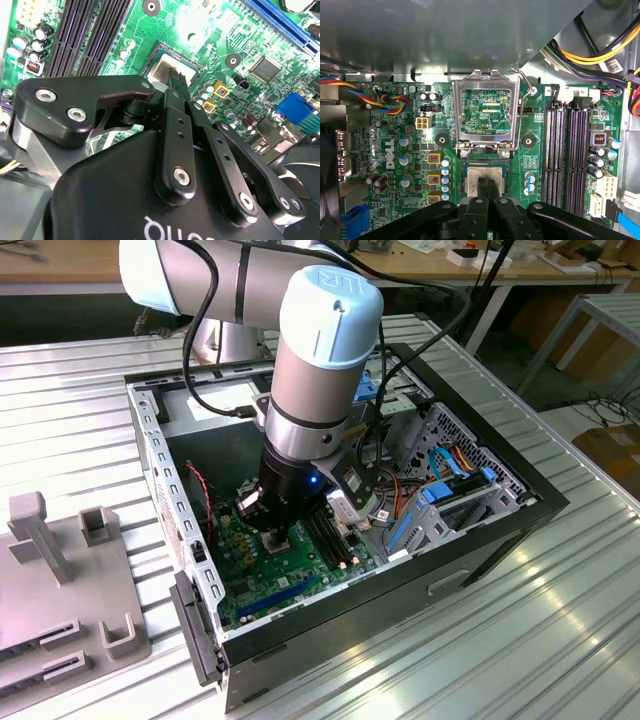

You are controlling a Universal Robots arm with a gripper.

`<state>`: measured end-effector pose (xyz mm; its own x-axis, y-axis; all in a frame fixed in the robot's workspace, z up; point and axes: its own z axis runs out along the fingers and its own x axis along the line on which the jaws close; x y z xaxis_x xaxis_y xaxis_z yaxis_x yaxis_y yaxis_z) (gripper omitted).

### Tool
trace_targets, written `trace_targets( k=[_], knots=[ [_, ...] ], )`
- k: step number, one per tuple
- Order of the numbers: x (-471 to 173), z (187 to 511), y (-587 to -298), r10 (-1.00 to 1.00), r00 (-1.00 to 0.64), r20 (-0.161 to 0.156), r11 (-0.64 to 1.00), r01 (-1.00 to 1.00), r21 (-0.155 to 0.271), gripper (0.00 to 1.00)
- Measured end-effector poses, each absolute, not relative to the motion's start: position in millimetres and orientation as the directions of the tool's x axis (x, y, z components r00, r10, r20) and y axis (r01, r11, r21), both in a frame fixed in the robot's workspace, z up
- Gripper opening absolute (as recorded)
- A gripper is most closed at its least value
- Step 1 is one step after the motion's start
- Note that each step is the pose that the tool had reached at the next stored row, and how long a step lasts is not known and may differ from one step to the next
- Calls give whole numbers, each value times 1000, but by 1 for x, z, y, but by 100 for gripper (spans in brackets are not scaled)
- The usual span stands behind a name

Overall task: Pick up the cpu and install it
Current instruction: 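Pick up the cpu and move it towards the insertion slot, then place the cpu into insertion slot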

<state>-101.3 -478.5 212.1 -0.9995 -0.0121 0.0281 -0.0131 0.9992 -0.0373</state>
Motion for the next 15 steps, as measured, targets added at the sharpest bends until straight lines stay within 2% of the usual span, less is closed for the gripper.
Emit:
trace_targets(
  k=[15],
  knots=[
    [-101, 212, -479, -12, -1000, 28, 999, -13, -38, 11]
  ],
)
